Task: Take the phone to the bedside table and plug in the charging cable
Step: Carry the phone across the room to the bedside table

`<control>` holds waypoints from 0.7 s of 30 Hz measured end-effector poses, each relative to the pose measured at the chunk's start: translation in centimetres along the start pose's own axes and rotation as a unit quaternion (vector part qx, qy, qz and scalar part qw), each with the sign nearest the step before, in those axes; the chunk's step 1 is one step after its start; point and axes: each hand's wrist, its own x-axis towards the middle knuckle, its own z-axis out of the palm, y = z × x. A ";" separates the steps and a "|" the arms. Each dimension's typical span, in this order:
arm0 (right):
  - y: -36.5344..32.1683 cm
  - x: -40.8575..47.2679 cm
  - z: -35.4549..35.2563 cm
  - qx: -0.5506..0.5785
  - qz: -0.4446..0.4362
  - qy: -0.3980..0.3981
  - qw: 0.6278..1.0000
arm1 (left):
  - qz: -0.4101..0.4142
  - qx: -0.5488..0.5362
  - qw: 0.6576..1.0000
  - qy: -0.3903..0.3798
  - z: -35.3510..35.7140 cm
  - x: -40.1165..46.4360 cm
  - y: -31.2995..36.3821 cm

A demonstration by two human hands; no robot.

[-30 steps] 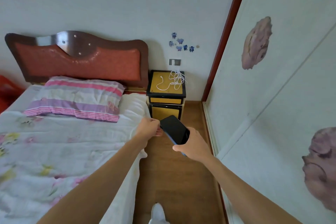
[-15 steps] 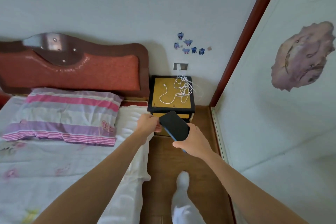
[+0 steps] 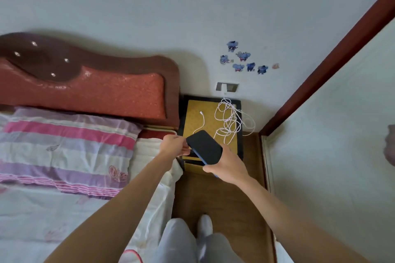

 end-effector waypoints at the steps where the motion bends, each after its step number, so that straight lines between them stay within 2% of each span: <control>1: -0.4 1.3 -0.1 0.001 0.001 -0.005 1.000 | -0.008 -0.006 1.000 0.000 -0.1 1.2 0.4; 6: -1.8 7.8 0.3 0.013 0.013 -0.013 1.000 | -0.059 -0.085 0.995 -0.009 0.0 7.8 1.6; 12: -3.0 13.7 1.8 0.157 0.092 -0.032 0.983 | -0.102 -0.219 0.968 -0.063 1.4 13.2 2.5; 15: -4.3 15.6 2.4 0.201 0.119 -0.065 0.970 | -0.160 -0.255 0.949 -0.090 2.4 14.4 2.1; 18: -5.1 17.6 3.1 0.183 0.123 -0.106 0.970 | -0.218 -0.258 0.932 -0.131 3.2 15.8 1.2; 21: -4.9 19.6 3.6 0.131 0.107 -0.139 0.976 | -0.249 -0.297 0.912 -0.135 3.4 17.7 0.1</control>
